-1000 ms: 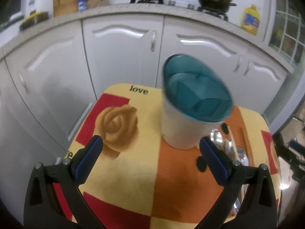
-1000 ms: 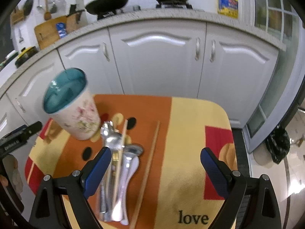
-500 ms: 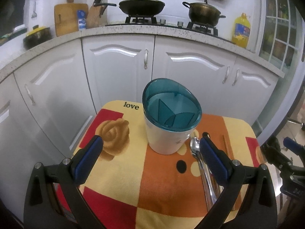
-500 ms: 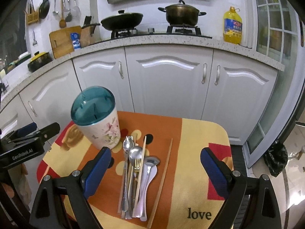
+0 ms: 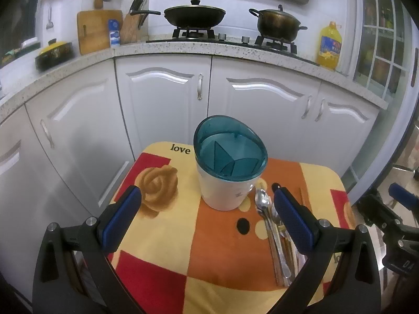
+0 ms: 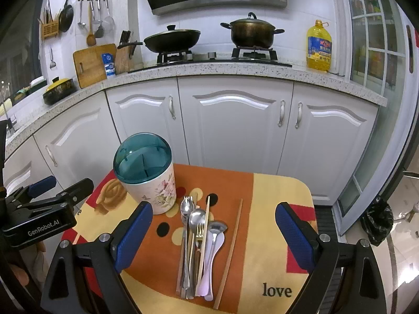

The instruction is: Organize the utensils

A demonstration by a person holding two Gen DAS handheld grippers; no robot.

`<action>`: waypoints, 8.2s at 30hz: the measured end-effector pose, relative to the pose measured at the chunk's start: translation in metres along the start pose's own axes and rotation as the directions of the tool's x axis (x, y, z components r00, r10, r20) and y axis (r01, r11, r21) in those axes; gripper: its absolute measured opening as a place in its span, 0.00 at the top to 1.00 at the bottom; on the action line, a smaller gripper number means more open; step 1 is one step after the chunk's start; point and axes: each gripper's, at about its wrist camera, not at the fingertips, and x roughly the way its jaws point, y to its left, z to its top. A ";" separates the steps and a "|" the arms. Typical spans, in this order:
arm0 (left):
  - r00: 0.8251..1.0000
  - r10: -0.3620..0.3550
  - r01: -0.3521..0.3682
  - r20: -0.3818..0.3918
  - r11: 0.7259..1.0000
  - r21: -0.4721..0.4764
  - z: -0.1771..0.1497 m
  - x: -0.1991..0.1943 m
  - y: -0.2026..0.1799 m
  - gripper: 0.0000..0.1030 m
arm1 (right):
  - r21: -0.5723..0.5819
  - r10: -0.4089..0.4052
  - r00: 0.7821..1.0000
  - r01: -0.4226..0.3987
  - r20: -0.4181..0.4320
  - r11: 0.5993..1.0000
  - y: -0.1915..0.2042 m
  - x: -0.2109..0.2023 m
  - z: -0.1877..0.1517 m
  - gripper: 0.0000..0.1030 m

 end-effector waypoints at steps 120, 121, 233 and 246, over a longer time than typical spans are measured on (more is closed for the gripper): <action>0.951 -0.071 0.083 -0.300 0.996 0.029 -0.049 0.089 -0.014 0.17 | 0.059 0.152 0.912 -0.140 -0.381 0.988 -0.025 0.150 -0.052 0.81; 0.951 -0.069 0.083 -0.302 0.996 0.033 -0.049 0.090 -0.014 0.17 | 0.053 0.148 0.911 -0.138 -0.385 0.989 -0.024 0.153 -0.053 0.81; 0.835 -0.354 0.380 -0.422 0.925 -0.024 -0.051 0.111 -0.032 0.99 | 0.249 0.381 0.875 -0.314 -0.299 0.916 -0.070 0.119 -0.056 0.94; 0.850 -0.384 0.400 -0.359 0.916 -0.034 -0.039 0.081 -0.020 0.98 | 0.270 0.413 0.862 -0.339 -0.294 0.901 -0.062 0.109 -0.051 0.95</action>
